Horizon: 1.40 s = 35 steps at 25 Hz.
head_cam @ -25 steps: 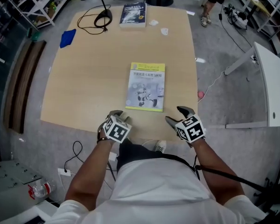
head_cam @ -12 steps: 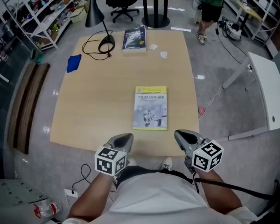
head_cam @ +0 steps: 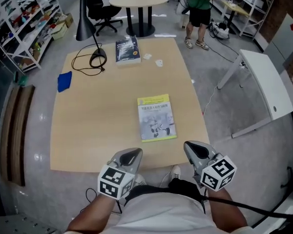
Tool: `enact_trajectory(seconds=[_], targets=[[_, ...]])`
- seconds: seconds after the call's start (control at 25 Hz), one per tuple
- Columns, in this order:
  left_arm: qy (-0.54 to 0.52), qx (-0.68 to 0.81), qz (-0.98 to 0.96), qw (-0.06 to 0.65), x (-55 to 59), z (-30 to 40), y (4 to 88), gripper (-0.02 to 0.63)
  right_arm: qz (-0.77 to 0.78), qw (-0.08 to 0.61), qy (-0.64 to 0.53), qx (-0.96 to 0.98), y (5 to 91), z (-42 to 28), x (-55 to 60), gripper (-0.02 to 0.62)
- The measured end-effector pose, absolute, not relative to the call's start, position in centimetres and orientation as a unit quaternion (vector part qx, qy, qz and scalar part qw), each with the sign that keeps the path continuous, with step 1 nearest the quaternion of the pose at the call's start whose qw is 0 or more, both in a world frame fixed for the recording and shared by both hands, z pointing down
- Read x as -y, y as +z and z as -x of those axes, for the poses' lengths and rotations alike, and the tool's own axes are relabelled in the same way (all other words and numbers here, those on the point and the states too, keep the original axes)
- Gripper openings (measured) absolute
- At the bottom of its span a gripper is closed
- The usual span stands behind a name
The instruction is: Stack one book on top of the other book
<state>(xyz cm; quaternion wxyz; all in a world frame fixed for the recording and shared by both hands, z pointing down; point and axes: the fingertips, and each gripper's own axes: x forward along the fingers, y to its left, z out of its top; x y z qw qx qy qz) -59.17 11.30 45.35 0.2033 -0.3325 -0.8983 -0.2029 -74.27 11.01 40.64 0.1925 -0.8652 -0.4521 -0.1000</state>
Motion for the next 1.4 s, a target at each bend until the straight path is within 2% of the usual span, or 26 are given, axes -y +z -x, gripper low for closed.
enact_trajectory(seconds=[0.8, 1.4], targets=[[-0.211, 0.882, 0.390, 0.162, -7.5, 62.0, 44.0, 0.005, 0.867, 0.178, -0.105, 0.454, 39.9, 78.3, -6.6, 0.002], [-0.189, 0.881, 0.400, 0.167, -8.5, 61.7, 43.1, 0.005, 0.873, 0.162, -0.116, 0.445, 39.9, 78.5, -7.1, 0.002]])
